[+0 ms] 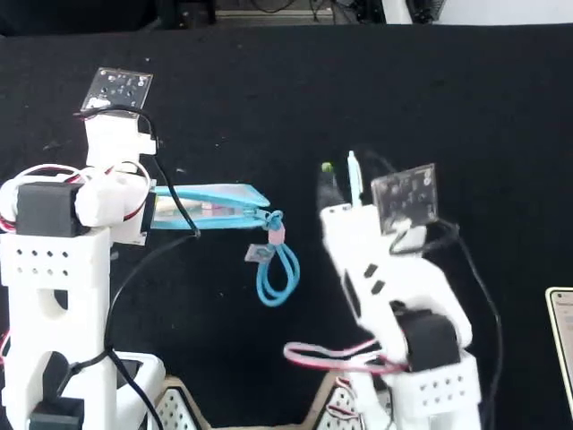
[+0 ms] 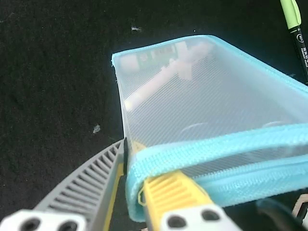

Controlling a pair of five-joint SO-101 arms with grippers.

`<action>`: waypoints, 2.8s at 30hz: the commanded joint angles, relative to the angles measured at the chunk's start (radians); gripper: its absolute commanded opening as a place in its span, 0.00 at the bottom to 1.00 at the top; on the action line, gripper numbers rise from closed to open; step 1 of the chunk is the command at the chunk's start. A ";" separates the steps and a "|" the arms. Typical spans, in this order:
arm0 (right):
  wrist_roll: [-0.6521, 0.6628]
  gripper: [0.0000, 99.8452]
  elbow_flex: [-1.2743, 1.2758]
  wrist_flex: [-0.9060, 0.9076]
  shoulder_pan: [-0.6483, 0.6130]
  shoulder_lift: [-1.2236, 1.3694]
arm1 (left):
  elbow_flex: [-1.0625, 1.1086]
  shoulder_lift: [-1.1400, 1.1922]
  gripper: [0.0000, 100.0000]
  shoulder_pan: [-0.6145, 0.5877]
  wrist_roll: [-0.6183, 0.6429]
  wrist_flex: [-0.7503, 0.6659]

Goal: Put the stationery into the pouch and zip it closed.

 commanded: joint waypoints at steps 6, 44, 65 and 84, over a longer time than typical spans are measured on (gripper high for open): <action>-0.008 0.18 0.059 -0.078 0.055 0.157 | 0.007 0.008 0.03 0.002 -0.003 0.005; 0.094 0.12 -0.716 -0.178 0.044 1.578 | 0.030 0.008 0.03 0.004 -0.002 0.005; 0.270 0.01 -0.558 0.147 0.365 1.078 | 0.031 0.008 0.03 0.004 -0.003 0.005; 0.637 0.01 -0.323 0.037 0.736 1.087 | 0.045 0.008 0.03 0.004 -0.005 0.005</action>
